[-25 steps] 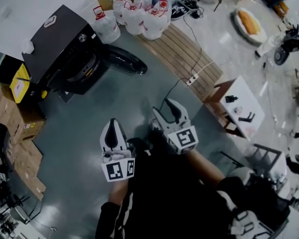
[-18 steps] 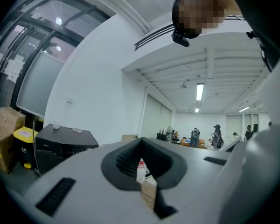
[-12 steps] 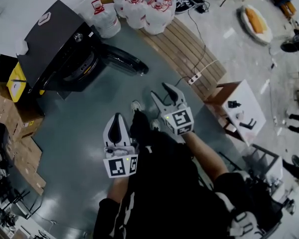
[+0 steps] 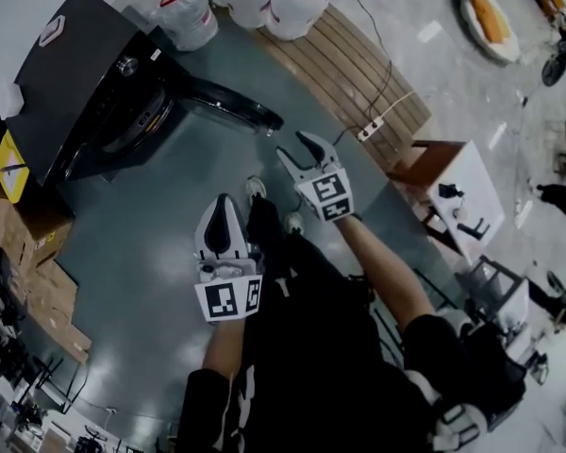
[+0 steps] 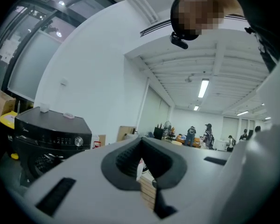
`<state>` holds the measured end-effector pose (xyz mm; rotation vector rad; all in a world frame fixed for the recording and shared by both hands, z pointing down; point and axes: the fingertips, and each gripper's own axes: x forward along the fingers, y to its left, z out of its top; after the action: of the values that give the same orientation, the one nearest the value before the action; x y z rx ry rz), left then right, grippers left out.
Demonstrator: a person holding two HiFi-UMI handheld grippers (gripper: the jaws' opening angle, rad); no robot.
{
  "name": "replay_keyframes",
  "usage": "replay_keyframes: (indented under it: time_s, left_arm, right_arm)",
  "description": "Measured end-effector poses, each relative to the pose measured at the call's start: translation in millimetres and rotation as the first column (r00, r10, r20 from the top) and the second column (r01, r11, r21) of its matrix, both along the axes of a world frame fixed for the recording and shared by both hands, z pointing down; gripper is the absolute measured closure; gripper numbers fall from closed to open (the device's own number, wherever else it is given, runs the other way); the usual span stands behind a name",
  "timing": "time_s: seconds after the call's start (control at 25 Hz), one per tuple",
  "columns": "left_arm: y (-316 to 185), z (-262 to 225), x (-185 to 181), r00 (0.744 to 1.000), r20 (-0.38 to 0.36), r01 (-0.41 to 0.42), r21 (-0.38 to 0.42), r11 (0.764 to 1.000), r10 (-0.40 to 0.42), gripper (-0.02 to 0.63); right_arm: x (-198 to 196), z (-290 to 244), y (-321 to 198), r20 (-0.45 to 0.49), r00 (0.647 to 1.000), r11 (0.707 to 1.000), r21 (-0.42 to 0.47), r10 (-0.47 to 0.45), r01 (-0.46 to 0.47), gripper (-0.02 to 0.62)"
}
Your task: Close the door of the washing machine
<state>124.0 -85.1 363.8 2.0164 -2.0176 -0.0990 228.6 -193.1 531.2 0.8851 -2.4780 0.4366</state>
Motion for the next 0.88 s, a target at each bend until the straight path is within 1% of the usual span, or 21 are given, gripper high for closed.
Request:
replay_keyframes:
  time_s: [0.12,0.24,0.4,0.48,0.64,0.88]
  left_arm:
    - [-16,22,-7,1.000,0.008,-0.015,-0.012,1.000,0.015,0.603]
    - [-29,50,-18,1.000,-0.016,-0.011,-0.041,0.999,0.010,0.603]
    - [-42,78,-28,0.999,-0.036,0.006,-0.065,0.998,-0.009,0.603]
    - [-50,87,-28,0.999,-0.049,0.005,-0.072,0.997,-0.009,0.603]
    - [-68,98,-24,1.000,-0.030,-0.010,-0.066,0.998,0.008,0.603]
    - [-87,120,-28,0.999,-0.038,-0.011,-0.077,0.997,0.008,0.603]
  right_arm:
    - [-4,42,-13,-0.045,0.999,0.999,-0.037,-0.003,0.002,0.397]
    - [-9,85,-26,-0.097,0.995,0.998,-0.064,-0.015,0.009,0.403]
    - [-17,133,-40,-0.131,0.991,0.995,-0.101,-0.037,0.024,0.405]
    - [-19,154,-47,-0.145,0.988,0.992,-0.123,-0.047,0.029,0.405]
    - [-18,195,-61,-0.181,0.982,0.988,-0.150,-0.060,0.033,0.410]
    - [-15,243,-74,-0.233,0.968,0.981,-0.188,-0.097,0.053,0.419]
